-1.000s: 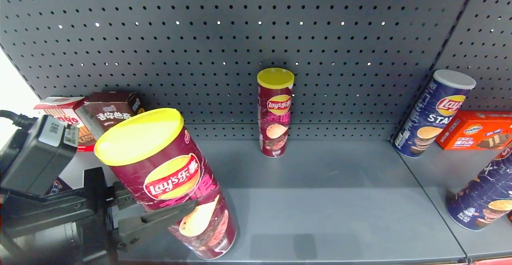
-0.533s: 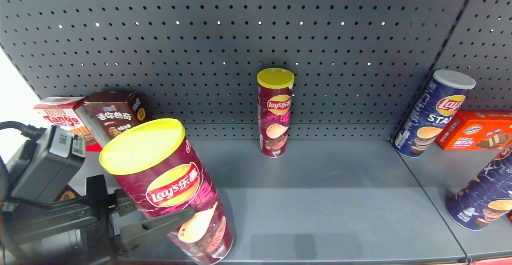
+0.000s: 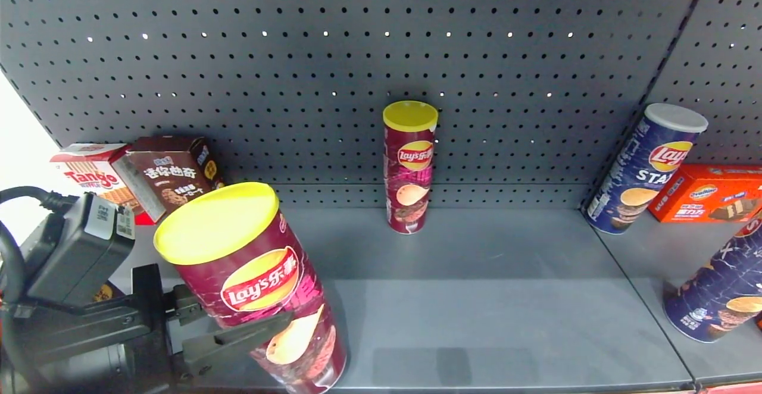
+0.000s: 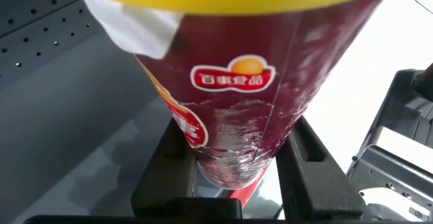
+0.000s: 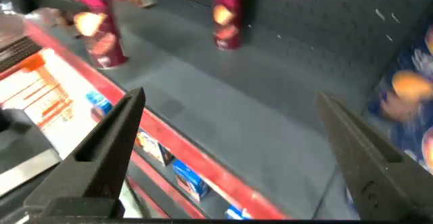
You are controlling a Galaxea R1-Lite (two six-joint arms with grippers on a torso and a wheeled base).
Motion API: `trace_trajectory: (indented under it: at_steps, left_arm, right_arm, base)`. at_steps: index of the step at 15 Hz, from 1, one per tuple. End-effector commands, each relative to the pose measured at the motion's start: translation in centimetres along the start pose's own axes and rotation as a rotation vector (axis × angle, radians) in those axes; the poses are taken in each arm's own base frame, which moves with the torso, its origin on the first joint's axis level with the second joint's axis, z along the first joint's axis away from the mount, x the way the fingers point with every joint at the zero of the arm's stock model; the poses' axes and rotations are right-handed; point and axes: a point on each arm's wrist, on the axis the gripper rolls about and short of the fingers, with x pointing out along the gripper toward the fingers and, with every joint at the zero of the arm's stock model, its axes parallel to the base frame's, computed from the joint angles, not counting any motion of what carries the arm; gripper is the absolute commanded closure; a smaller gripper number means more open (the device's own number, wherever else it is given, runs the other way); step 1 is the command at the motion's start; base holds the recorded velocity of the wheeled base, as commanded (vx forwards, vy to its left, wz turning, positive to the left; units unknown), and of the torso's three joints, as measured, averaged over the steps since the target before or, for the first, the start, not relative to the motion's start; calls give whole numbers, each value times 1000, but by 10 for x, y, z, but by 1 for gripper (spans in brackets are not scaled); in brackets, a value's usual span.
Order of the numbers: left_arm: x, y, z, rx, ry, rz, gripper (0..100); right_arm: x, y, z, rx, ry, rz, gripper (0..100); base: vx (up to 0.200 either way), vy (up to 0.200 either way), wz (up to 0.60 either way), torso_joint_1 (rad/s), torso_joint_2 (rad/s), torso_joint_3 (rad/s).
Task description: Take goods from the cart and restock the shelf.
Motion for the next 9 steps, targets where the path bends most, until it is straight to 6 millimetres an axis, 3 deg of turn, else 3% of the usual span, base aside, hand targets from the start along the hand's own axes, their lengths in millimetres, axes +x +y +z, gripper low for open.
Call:
trace_trajectory:
  at_steps: [1,9]
  left_arm:
    - [1,0,-3,-4,10,0,100]
    - [-1,-1,-10,-13,30,-2,100]
  right_arm:
    - [26,-13,8,30,63,98,0]
    - [67,-19,10,33,77,228,0]
  base:
    - [0,0,0,0,0,0]
    - [0,0,0,0,0,0]
